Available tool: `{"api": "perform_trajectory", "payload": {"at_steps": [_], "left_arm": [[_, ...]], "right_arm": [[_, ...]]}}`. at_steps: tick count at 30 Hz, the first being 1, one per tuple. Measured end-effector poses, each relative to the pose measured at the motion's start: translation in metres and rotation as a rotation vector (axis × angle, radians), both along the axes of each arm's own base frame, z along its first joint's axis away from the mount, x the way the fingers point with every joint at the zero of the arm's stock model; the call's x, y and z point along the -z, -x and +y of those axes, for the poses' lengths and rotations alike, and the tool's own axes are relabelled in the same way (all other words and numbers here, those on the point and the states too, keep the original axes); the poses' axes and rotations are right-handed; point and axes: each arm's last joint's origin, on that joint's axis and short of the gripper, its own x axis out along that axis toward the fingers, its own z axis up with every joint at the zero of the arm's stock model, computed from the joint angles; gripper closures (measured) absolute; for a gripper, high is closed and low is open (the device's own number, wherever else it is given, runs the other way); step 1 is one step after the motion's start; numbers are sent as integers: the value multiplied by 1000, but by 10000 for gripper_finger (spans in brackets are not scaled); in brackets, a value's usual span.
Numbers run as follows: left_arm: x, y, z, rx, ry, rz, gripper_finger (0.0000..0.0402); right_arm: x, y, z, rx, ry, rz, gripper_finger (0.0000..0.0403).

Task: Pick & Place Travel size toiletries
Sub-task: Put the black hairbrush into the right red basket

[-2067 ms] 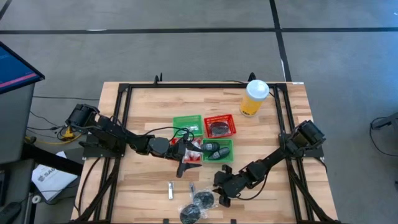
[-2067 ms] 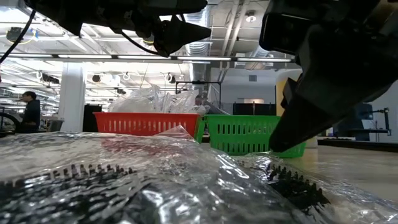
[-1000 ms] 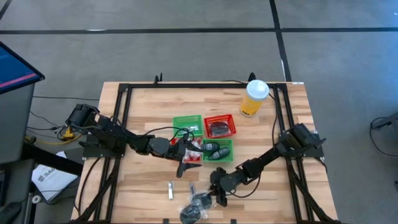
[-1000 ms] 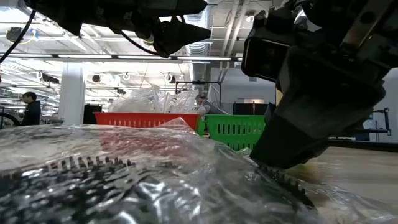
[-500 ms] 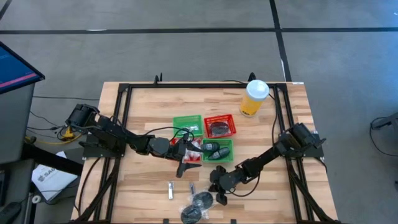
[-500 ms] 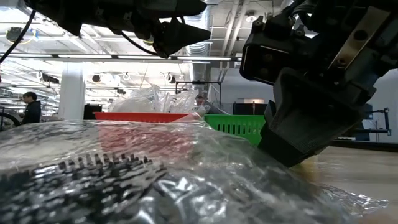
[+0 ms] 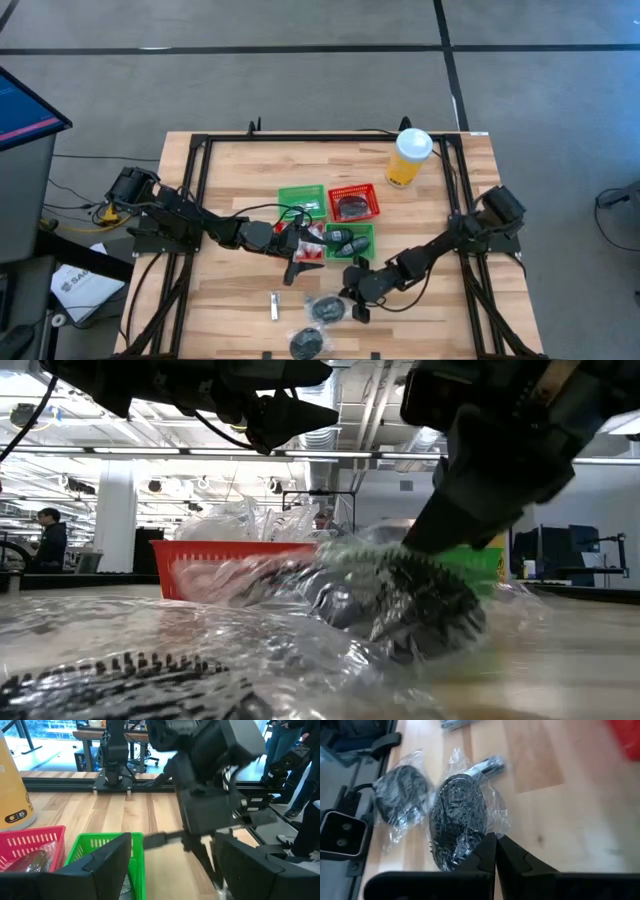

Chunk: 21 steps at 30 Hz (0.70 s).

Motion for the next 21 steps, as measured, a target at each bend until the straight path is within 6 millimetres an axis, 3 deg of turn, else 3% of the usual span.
{"api": "perform_trajectory", "payload": {"at_steps": [21], "left_arm": [[0,0,0,1,0,0,124]], "right_arm": [[-74,37,-29,135,236,-43,403]]}}
